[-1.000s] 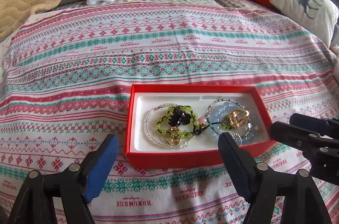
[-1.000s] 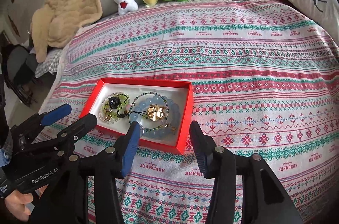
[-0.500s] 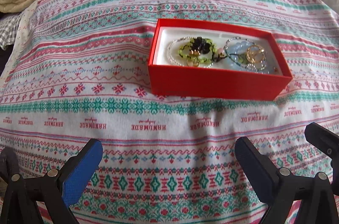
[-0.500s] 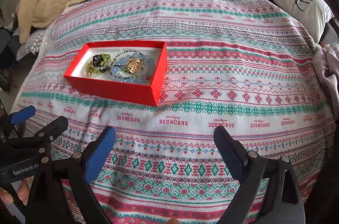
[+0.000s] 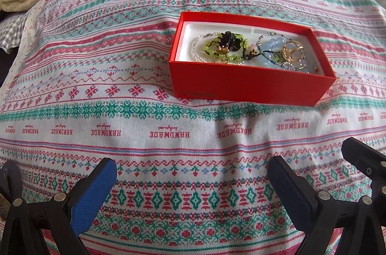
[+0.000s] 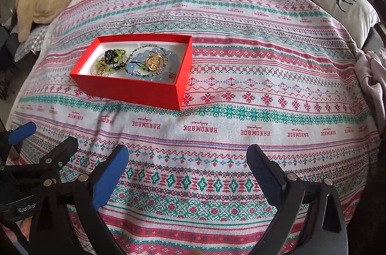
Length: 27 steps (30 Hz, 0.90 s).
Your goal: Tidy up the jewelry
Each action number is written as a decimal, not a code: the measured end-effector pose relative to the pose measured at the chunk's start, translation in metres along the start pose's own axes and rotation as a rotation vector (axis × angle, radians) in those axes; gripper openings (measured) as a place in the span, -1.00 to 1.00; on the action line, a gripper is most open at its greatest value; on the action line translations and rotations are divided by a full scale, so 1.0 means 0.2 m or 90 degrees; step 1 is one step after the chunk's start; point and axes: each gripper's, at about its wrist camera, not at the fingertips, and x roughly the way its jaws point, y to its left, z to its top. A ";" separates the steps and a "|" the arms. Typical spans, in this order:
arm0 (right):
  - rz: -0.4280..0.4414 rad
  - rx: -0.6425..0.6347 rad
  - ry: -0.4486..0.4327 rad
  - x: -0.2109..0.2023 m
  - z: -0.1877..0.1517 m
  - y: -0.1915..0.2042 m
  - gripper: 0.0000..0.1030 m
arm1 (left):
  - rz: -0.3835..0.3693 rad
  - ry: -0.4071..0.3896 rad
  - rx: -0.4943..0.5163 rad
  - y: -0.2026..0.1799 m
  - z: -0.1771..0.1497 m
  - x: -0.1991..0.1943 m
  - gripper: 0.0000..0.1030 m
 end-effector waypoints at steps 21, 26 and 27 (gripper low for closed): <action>0.000 -0.003 0.011 0.02 0.00 0.01 0.93 | 0.004 0.000 0.002 0.02 0.00 0.00 0.99; 0.000 -0.004 0.010 0.02 0.00 0.01 0.93 | 0.006 -0.001 0.001 0.02 0.01 0.00 0.99; 0.000 -0.004 0.010 0.02 0.00 0.01 0.93 | 0.006 -0.001 0.001 0.02 0.01 0.00 0.99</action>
